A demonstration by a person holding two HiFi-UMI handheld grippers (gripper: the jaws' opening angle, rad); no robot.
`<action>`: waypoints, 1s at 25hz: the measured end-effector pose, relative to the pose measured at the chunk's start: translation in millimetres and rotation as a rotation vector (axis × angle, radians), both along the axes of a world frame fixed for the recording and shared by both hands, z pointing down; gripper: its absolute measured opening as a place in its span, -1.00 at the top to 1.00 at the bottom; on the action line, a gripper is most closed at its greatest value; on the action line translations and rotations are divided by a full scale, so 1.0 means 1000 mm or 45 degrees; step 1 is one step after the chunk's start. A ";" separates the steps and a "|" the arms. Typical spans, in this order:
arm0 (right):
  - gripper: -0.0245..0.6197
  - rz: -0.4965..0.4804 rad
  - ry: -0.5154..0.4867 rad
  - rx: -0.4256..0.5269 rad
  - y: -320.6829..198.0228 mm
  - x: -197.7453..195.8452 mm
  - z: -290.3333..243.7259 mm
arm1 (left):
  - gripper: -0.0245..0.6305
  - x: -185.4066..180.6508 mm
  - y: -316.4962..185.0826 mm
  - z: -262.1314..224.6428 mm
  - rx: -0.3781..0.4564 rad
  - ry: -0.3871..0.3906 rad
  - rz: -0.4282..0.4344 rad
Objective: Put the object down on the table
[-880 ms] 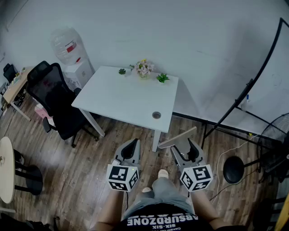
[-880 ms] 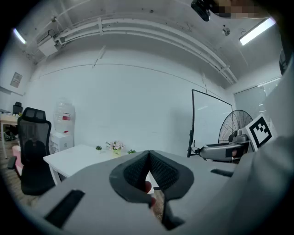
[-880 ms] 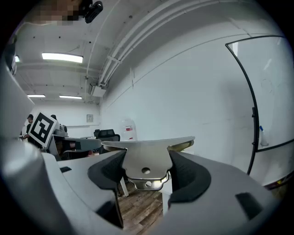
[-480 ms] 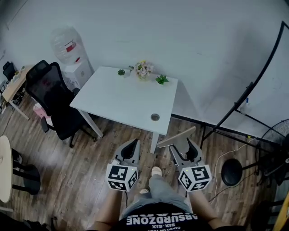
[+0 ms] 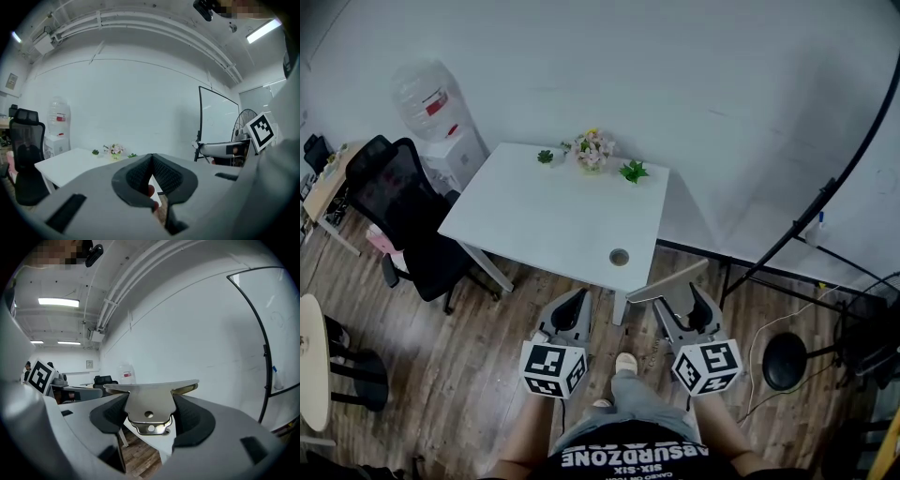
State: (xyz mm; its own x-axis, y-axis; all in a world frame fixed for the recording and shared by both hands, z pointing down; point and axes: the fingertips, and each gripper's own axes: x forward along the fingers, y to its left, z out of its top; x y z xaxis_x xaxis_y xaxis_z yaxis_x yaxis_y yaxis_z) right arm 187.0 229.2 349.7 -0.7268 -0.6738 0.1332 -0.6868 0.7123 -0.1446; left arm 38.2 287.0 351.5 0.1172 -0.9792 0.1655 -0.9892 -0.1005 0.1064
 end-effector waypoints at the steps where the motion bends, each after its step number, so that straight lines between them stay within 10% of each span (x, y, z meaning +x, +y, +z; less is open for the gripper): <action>1: 0.04 0.004 0.002 0.000 -0.009 -0.002 0.000 | 0.91 -0.002 -0.008 0.000 -0.002 0.001 -0.001; 25: 0.04 -0.063 -0.015 0.018 -0.177 -0.037 0.006 | 0.91 -0.034 -0.156 0.008 -0.007 -0.013 -0.077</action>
State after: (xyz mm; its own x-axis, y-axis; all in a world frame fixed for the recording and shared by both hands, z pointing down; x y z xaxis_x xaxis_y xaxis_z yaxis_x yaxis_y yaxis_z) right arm 150.5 52.4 355.2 -0.7606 -0.6389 0.1152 -0.6492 0.7472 -0.1423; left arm 4.6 131.1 359.6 0.0559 -0.9836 0.1714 -0.9945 -0.0396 0.0967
